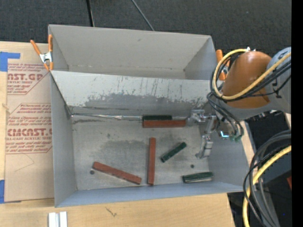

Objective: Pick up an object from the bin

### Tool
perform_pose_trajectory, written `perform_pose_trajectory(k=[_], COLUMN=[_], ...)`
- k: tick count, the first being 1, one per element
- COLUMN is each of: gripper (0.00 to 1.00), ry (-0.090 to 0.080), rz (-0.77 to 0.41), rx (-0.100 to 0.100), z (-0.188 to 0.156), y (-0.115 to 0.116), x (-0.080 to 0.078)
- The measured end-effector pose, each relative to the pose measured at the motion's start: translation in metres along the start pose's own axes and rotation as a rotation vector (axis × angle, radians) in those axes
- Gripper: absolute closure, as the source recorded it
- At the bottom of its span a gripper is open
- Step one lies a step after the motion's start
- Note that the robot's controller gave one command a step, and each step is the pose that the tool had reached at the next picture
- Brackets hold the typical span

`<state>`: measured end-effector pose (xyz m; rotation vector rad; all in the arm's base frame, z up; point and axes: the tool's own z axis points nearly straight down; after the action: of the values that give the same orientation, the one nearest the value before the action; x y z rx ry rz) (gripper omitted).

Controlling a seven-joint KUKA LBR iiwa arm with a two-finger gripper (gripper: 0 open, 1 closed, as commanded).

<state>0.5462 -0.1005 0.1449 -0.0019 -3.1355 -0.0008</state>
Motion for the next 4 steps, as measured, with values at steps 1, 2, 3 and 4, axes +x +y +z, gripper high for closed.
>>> perform_pose_trajectory(k=[1, 2, 3, 4], gripper=[0.00, 1.00, 1.00, 1.00], ry=[-0.007, -0.005, -0.005, -0.008], rz=[-0.001, -0.207, -0.207, -0.217], rx=[0.001, 0.001, 0.001, 0.001], z=[-0.005, 0.075, 0.075, -0.044], y=[0.000, 0.026, 0.026, -0.001], x=[-0.002, 0.003, 0.003, 0.020])
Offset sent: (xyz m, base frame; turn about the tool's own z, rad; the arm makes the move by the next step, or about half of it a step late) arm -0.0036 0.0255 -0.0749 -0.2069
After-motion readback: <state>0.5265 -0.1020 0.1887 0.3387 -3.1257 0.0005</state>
